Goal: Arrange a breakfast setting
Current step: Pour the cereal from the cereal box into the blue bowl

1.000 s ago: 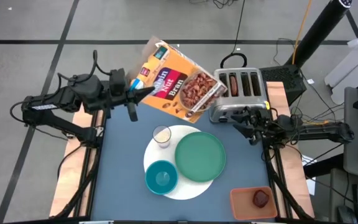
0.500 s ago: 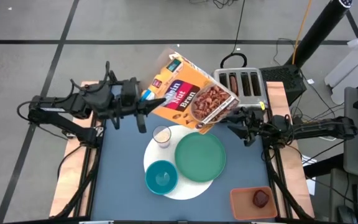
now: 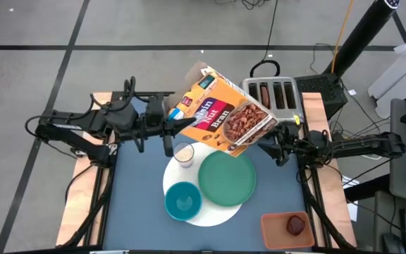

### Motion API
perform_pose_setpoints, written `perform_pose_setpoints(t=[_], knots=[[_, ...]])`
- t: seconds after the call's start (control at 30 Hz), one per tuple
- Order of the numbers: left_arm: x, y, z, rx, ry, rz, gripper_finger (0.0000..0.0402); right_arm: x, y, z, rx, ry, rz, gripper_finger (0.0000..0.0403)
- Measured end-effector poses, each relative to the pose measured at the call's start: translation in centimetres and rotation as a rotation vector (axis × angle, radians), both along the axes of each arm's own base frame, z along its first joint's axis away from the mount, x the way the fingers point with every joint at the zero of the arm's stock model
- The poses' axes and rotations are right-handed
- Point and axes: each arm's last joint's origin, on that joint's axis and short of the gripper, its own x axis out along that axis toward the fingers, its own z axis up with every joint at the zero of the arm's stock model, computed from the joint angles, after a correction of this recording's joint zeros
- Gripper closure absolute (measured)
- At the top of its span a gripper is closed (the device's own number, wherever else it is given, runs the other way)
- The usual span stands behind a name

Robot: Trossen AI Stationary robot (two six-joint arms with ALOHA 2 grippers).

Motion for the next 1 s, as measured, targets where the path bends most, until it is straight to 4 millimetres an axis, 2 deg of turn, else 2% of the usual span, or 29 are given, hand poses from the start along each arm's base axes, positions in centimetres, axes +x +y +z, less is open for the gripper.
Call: perform_pose_setpoints(t=[0.17, 0.33, 0.63, 1.0], knots=[[0.7, -0.2, -0.1, -0.003, -0.021, -0.005, 0.0396, 0.0, 0.0, 0.0, 0.002, 0.000, -0.001, 0.0084], [1.5, -0.4, -0.5, -0.003, -0.024, -0.005, 0.0396, 0.0, 0.0, 0.0, 0.002, 0.000, 0.000, 0.0060], [3.2, -0.7, -1.3, -0.001, -0.023, -0.001, 0.0396, 0.0, 0.3, 0.1, -0.026, -0.005, 0.104, 0.0053], [4.9, -1.0, -2.6, 0.002, 0.001, -0.003, 0.0396, 0.0, 0.4, 0.0, -0.032, -0.004, 0.126, 0.0053]])
